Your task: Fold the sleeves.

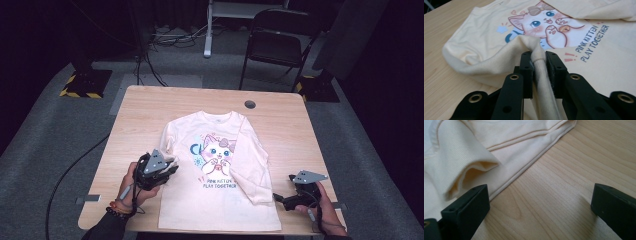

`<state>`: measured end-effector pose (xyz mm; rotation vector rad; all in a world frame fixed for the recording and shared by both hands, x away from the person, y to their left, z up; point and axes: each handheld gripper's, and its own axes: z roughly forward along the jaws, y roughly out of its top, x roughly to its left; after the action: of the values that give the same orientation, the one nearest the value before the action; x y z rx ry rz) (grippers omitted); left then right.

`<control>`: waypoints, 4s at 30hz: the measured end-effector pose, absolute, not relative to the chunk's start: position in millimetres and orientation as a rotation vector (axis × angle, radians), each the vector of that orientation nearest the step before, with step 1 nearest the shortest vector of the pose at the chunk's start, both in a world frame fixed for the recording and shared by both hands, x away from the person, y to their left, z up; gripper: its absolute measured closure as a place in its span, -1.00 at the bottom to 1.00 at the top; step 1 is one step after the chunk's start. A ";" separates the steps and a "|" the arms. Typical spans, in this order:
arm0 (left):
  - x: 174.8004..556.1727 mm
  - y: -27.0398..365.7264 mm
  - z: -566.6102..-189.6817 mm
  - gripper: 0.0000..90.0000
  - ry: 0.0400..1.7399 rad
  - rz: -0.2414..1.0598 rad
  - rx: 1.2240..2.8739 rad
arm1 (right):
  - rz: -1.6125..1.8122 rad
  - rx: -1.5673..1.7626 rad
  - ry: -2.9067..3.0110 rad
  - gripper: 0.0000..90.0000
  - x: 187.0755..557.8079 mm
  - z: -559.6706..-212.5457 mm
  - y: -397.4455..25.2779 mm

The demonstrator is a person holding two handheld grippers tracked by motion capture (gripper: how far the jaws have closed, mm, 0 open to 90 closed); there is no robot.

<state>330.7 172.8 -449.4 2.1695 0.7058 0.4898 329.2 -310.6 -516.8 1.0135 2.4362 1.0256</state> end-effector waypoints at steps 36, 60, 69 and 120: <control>313.6 108.1 -486.5 0.49 0.350 0.258 2.444 | 1.026 1.013 2.436 -0.96 329.2 -516.8 -310.6; 320.1 109.0 -498.4 -0.76 0.453 0.172 2.385 | 1.026 1.013 2.436 -0.96 329.2 -516.8 -310.6; 317.0 113.8 -491.8 -0.84 0.450 0.160 2.351 | 1.026 1.013 2.436 -0.96 329.2 -516.8 -310.6; 309.8 130.1 -465.7 -0.84 0.373 0.242 2.322 | 1.026 1.013 2.436 -0.96 329.2 -516.8 -310.6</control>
<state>309.8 130.1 -465.7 2.3223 0.3735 0.2424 329.2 -310.6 -516.8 1.0132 2.4363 1.0256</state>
